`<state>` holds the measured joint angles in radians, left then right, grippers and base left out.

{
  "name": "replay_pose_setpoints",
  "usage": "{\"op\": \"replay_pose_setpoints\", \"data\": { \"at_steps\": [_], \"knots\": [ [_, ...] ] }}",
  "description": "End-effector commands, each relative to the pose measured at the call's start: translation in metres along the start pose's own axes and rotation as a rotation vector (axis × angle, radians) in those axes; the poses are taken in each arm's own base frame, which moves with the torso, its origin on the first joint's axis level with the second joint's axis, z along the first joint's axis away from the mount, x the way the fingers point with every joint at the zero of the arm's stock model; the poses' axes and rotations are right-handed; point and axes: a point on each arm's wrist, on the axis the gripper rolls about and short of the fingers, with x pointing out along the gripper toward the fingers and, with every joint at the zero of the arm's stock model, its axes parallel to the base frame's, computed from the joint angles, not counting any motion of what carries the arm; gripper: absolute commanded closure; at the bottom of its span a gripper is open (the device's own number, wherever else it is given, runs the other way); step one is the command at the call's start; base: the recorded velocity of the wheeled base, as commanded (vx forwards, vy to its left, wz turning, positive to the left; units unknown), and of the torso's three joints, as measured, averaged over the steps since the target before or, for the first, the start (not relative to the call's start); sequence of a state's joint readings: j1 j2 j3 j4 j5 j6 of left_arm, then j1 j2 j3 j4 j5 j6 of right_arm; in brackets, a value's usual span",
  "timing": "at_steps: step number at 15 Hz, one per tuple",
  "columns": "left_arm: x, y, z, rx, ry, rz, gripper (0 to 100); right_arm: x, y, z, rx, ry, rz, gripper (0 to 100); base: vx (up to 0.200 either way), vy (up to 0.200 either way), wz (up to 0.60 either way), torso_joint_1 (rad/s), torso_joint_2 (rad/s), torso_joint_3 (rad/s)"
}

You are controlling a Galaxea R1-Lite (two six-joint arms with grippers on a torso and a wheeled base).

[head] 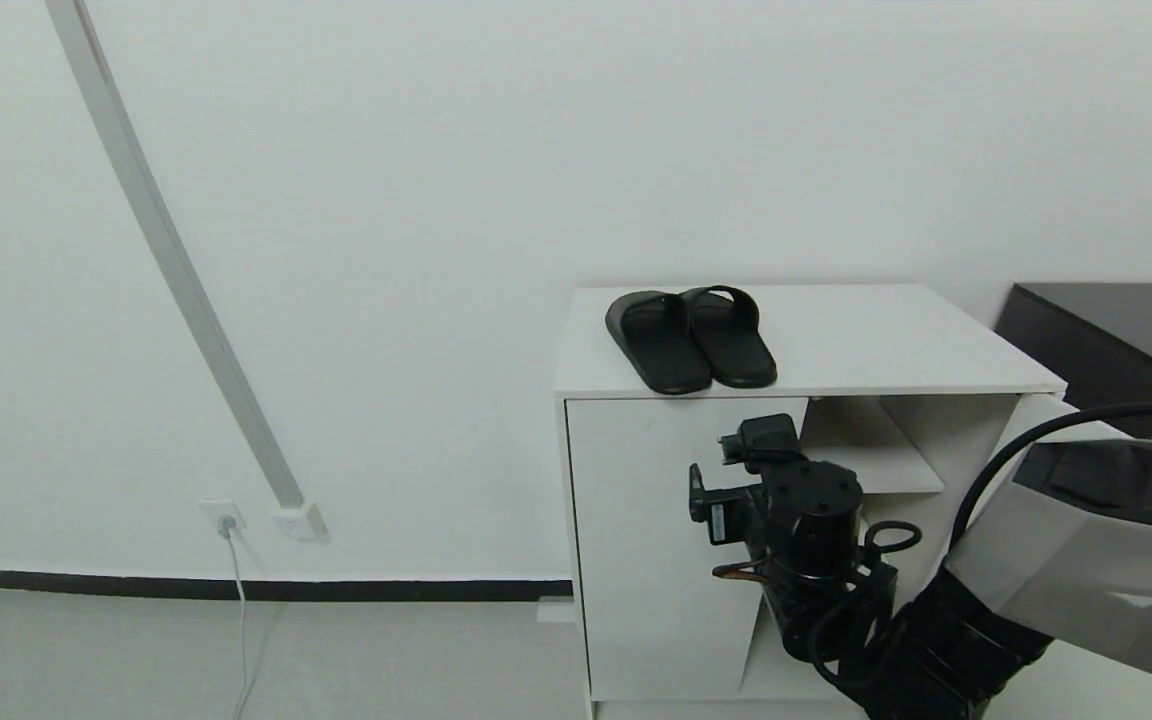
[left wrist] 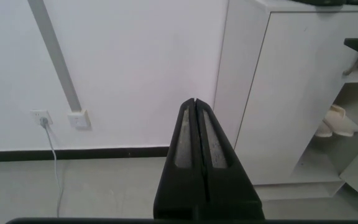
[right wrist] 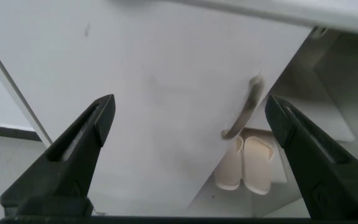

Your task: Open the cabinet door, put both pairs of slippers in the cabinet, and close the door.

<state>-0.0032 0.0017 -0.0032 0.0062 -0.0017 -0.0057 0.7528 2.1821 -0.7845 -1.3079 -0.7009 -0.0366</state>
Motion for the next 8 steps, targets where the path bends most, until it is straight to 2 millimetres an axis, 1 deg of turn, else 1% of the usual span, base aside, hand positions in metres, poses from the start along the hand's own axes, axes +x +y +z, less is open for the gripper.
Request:
{"op": "replay_pose_setpoints", "data": {
  "at_steps": [1,8],
  "knots": [
    [0.0001,0.0,0.0,0.0,0.001,0.0,100,-0.0005,-0.0003,0.0006,0.001,-0.002,0.0,0,0.0,0.0,0.0,0.232,-0.56,-0.33],
    [0.0001,0.0,0.0,-0.002,0.001,0.0,100,-0.0012,-0.0008,-0.0004,0.005,0.0,0.003,0,0.0,0.0,0.0,0.254,-0.58,-0.329]
  ]
}}
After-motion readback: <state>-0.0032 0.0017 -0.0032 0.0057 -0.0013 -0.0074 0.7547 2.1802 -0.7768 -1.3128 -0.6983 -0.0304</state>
